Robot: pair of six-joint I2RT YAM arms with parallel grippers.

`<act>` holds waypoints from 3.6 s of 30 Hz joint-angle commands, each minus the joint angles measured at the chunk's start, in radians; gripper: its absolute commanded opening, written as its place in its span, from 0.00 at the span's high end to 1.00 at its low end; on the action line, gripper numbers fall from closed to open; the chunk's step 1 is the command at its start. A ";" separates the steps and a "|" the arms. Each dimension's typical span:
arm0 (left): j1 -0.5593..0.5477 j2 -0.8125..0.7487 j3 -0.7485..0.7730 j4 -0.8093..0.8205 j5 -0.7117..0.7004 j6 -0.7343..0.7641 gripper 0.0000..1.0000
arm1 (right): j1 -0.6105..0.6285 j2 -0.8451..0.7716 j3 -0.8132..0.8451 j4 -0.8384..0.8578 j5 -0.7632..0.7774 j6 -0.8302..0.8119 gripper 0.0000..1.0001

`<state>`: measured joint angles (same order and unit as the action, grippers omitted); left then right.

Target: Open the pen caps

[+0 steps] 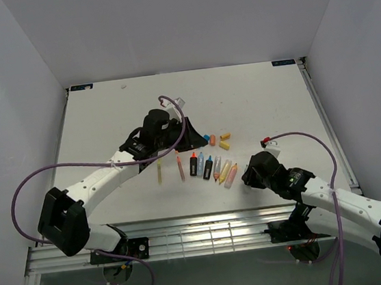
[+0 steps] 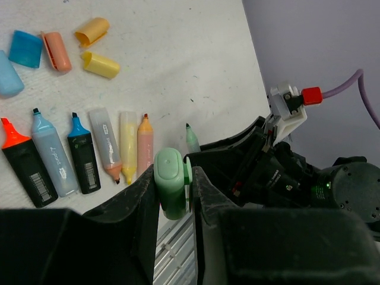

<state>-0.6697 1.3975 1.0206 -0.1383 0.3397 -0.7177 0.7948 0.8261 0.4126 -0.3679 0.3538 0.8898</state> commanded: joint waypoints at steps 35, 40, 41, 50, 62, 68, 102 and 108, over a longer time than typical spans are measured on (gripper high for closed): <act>-0.082 0.428 0.441 -0.135 -0.001 -0.019 1.00 | -0.124 0.214 -0.031 0.231 -0.110 -0.083 0.54; -0.097 0.515 0.530 -0.152 -0.001 -0.019 1.00 | -0.135 0.180 -0.041 0.227 -0.121 -0.088 0.49; -0.106 0.532 0.548 -0.156 -0.002 -0.016 1.00 | -0.143 0.167 -0.047 0.224 -0.122 -0.086 0.49; -0.165 0.750 0.771 -0.241 -0.119 -0.003 1.00 | -0.157 -0.008 0.012 0.018 -0.021 -0.077 0.51; -0.185 0.917 0.927 -0.314 -0.257 0.043 0.94 | -0.166 -0.154 0.020 -0.072 0.010 -0.086 0.51; -0.186 0.954 0.951 -0.348 -0.274 0.049 0.84 | -0.172 -0.168 0.011 -0.075 0.001 -0.086 0.51; -0.185 0.956 0.995 -0.389 -0.294 0.075 0.51 | -0.184 -0.200 -0.009 -0.082 -0.018 -0.084 0.51; -0.185 0.901 1.029 -0.403 -0.307 0.086 0.50 | -0.189 -0.196 0.002 -0.082 -0.022 -0.089 0.51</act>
<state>-0.8528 2.4069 1.9930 -0.5270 0.0547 -0.6506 0.6144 0.6346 0.4095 -0.4477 0.3298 0.8043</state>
